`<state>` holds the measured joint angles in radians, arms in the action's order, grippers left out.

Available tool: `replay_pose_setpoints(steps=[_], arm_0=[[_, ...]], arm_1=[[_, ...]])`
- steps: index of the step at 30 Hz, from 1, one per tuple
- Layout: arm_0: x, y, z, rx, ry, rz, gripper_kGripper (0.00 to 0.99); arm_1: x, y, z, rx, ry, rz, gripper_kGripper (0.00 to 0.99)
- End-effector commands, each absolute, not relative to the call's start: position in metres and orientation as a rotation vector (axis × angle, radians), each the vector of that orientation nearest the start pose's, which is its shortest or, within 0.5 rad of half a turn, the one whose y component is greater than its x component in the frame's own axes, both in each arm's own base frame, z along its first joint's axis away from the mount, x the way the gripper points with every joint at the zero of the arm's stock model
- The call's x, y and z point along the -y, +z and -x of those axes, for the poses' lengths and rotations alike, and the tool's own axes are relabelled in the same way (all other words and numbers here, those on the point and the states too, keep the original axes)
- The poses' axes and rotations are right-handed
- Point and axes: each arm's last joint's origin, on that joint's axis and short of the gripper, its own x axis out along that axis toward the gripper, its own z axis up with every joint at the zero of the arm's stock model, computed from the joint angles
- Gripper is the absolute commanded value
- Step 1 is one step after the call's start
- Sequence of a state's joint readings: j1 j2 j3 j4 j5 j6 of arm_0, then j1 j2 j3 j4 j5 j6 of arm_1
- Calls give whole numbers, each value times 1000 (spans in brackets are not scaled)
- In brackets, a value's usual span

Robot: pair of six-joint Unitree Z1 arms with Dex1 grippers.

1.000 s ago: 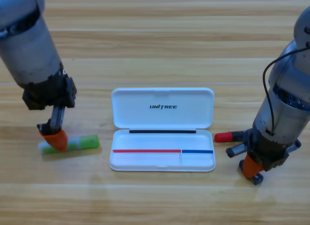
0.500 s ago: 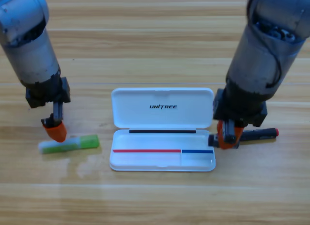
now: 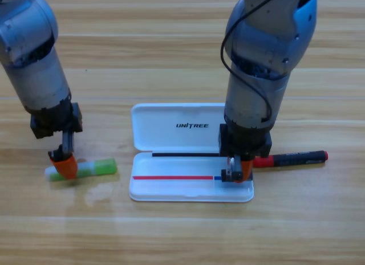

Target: Clean up eraser and pencils

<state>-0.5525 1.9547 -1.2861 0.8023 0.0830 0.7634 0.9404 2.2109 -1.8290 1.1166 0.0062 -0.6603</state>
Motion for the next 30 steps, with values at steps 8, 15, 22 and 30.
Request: replay_pose_setpoints(steps=[8,15,22,30], arm_0=[[179,195,-296,-1273,-957,-1070,990],[181,193,-296,-1264,-960,-1074,990],[182,184,-293,-1261,-969,-1077,990],[189,177,-287,-1248,-978,-1085,990]], arm_1=[[-368,196,-270,-1204,1223,1249,0],[-369,192,-271,-1207,1221,1247,459],[-356,235,-264,-1124,1200,1211,937],[-270,325,-213,-1011,1186,1124,990]])
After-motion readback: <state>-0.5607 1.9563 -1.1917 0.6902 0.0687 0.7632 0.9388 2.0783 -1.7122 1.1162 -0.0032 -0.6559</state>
